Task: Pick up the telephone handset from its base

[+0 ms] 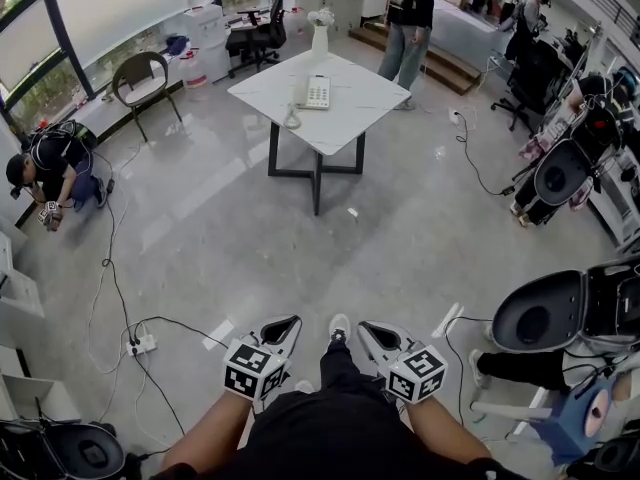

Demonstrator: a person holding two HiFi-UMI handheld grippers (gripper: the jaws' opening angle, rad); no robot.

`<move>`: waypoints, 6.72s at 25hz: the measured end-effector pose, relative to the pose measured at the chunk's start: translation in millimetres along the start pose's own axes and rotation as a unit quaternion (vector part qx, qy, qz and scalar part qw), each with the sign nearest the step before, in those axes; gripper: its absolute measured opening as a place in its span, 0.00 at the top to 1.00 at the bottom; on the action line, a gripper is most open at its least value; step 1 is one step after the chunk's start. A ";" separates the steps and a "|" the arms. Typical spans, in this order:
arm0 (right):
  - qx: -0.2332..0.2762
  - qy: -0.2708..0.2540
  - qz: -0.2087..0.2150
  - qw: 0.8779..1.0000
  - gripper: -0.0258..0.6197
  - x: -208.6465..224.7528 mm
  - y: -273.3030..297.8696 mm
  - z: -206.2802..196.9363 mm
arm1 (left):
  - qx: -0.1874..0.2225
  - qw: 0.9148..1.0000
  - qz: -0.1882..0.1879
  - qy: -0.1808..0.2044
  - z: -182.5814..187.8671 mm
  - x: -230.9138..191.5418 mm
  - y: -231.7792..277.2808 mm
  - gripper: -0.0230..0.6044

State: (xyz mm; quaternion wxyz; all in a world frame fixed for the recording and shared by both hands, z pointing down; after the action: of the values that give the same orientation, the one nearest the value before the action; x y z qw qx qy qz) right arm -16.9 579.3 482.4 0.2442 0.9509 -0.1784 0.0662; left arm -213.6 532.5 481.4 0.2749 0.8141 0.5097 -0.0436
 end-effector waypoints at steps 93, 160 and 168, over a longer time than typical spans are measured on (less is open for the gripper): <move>-0.004 -0.014 -0.038 0.999 0.96 281.1 536.2 366.6 | 0.000 0.998 -0.034 0.059 395.8 -527.6 315.0 0.96; 0.014 -0.013 0.080 0.997 0.96 375.2 573.8 401.8 | -0.008 0.990 0.134 0.036 436.1 -548.3 370.3 0.69; 0.027 -0.005 0.071 0.997 0.96 386.8 569.1 410.6 | -0.040 0.986 0.158 0.025 436.2 -589.9 392.2 0.70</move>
State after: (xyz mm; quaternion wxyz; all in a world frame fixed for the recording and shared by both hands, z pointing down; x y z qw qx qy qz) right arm 146.3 -204.8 457.7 0.2124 0.9425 -0.2446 0.0829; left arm -68.5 -286.6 478.1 0.2974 0.8735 0.3832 0.0413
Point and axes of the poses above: the fingertips, and each gripper's own axes: y forward along the fingers, x to its right, z out of its top, the point moved 6 cm from there along -y, backward along the fingers, and after that the axes turned 13 degrees about -z, right-handed, at the moved point
